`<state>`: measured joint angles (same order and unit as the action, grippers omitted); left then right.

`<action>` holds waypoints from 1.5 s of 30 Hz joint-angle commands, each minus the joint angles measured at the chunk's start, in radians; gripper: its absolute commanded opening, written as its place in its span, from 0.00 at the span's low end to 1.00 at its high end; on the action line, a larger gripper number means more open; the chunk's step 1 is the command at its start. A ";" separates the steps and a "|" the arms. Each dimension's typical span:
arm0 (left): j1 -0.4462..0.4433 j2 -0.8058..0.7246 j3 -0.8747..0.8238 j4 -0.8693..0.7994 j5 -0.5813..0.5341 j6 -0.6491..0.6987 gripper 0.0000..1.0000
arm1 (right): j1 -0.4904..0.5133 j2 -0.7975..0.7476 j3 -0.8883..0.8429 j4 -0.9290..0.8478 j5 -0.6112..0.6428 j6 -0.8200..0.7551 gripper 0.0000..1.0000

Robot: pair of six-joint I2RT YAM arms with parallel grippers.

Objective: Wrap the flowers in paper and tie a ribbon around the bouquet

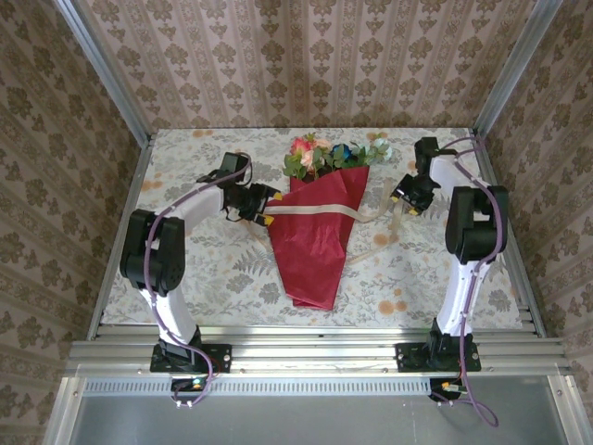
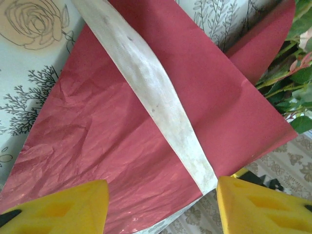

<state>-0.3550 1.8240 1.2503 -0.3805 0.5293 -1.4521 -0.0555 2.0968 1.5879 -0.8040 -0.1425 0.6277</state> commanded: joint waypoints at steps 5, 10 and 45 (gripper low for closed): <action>0.013 0.029 -0.012 0.008 -0.008 -0.088 0.62 | 0.015 0.076 0.023 0.009 -0.060 0.058 0.31; 0.016 0.066 0.022 -0.013 -0.023 -0.088 0.62 | 0.025 -0.012 -0.045 0.030 -0.009 0.066 0.03; -0.012 0.322 0.283 -0.163 0.000 0.005 0.55 | 0.312 -0.641 -0.297 0.194 -0.345 -0.042 0.00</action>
<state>-0.3710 2.1250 1.4975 -0.5133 0.5373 -1.4570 0.2474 1.4612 1.2552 -0.6346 -0.4076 0.6117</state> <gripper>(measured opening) 0.551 0.061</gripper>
